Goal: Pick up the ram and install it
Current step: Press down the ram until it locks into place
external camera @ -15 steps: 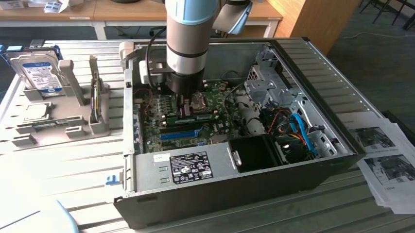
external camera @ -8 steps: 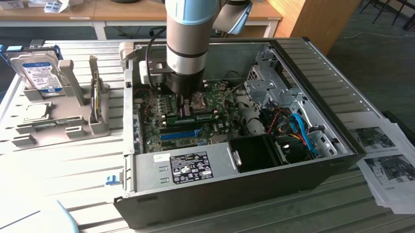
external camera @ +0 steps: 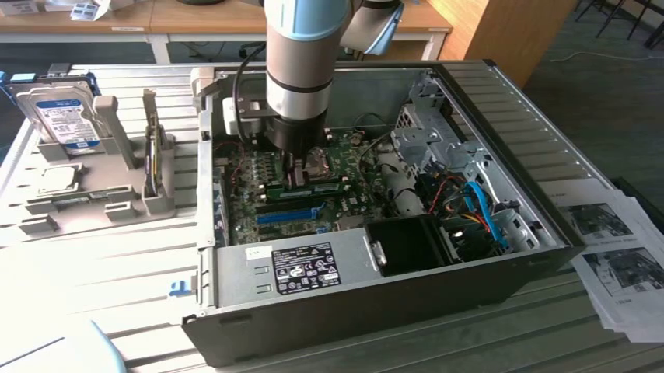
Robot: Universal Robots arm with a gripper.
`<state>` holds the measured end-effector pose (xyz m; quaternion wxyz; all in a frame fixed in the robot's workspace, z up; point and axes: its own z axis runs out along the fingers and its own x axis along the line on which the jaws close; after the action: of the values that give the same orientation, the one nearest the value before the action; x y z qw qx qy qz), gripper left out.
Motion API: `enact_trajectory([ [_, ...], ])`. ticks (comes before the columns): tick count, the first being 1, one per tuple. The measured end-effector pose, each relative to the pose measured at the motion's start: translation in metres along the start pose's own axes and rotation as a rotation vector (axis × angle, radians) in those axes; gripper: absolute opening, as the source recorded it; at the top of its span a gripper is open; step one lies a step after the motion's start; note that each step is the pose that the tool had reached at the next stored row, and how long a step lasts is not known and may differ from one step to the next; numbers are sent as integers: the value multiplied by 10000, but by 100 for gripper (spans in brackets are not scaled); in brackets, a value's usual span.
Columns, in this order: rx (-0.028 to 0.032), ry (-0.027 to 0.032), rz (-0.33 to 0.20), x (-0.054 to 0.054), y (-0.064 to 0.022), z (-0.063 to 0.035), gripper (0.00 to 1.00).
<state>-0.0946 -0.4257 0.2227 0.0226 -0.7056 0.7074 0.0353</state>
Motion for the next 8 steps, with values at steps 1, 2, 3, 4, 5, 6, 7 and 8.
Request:
enact_trajectory([
  [1, 0, -1, 0, 0, 0, 1, 9],
  [2, 0, -1, 0, 0, 0, 2, 9],
  [3, 1, -1, 1, 0, 0, 3, 9],
  [4, 1, -3, 1, 0, 0, 4, 9],
  [5, 1, -2, 1, 0, 0, 5, 9],
  [6, 1, -2, 1, 0, 0, 5, 9],
  [7, 1, -2, 1, 0, 0, 5, 9],
  [8, 1, -1, 0, 0, 0, 5, 9],
])
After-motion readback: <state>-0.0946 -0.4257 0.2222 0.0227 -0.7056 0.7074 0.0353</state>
